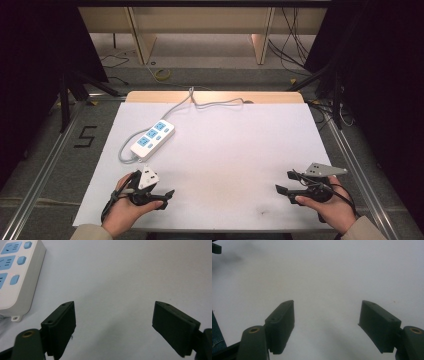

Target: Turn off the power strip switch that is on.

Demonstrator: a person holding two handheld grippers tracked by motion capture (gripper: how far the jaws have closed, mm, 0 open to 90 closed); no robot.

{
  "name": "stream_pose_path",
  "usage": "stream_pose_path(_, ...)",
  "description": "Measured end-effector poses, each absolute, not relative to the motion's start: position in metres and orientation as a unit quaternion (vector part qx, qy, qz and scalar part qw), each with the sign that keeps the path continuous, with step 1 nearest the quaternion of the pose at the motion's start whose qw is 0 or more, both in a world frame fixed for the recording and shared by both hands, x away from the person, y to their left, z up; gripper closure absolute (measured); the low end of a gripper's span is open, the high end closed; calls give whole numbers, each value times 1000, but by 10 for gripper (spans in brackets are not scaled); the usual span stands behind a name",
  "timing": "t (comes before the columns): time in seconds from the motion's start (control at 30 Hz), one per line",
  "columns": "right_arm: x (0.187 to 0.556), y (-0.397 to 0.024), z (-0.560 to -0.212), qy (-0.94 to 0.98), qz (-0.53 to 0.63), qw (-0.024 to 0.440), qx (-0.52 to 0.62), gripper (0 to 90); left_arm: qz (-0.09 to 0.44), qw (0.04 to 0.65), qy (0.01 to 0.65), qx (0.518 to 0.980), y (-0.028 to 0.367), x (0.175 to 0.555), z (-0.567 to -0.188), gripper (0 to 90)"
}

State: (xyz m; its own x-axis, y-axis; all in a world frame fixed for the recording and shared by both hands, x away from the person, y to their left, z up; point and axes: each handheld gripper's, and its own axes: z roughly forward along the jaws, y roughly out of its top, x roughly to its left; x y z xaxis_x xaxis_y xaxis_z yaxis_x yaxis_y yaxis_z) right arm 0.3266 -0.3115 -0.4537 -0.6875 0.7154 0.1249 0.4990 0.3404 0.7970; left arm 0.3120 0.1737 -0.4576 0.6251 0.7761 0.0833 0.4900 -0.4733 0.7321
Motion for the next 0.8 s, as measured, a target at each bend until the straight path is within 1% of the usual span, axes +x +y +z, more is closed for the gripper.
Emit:
stream_pose_path(0.03, 326, -312, -454, 809, 435, 125, 375, 289, 207, 346, 382, 832, 174, 312, -457, 214)
stream_pose_path(0.1, 326, -312, -454, 809, 435, 125, 375, 289, 212, 344, 386, 830, 175, 312, -456, 280)
stream_pose_path(0.13, 326, -312, -454, 809, 434, 125, 376, 289, 212, 345, 387, 829, 176, 312, -455, 329)
stream_pose_path(0.2, 326, -312, -454, 809, 434, 125, 376, 289, 210, 337, 393, 829, 177, 312, -453, 492)
stream_pose_path(0.23, 326, -312, -454, 809, 435, 125, 375, 289, 207, 331, 393, 833, 178, 312, -452, 663)
stream_pose_path(0.27, 326, -312, -454, 809, 435, 125, 375, 289, 206, 327, 394, 834, 178, 312, -451, 663)
stream_pose_path(0.3, 326, -311, -453, 810, 433, 125, 375, 289, 204, 321, 405, 831, 180, 312, -448, 827)
stream_pose_path(0.33, 326, -311, -453, 810, 433, 125, 375, 289, 204, 321, 405, 831, 180, 312, -448, 882)
stream_pose_path(0.37, 326, -311, -454, 810, 434, 125, 375, 289, 201, 321, 409, 830, 180, 312, -447, 894)
stream_pose_path(0.5, 326, -311, -454, 810, 434, 125, 375, 289, 194, 312, 424, 828, 182, 315, -445, 896)
stream_pose_path(0.6, 326, -311, -454, 810, 433, 125, 375, 289, 186, 320, 437, 820, 181, 317, -443, 896)
stream_pose_path(0.8, 326, -311, -454, 810, 433, 125, 376, 289, 192, 314, 444, 817, 181, 323, -438, 897)
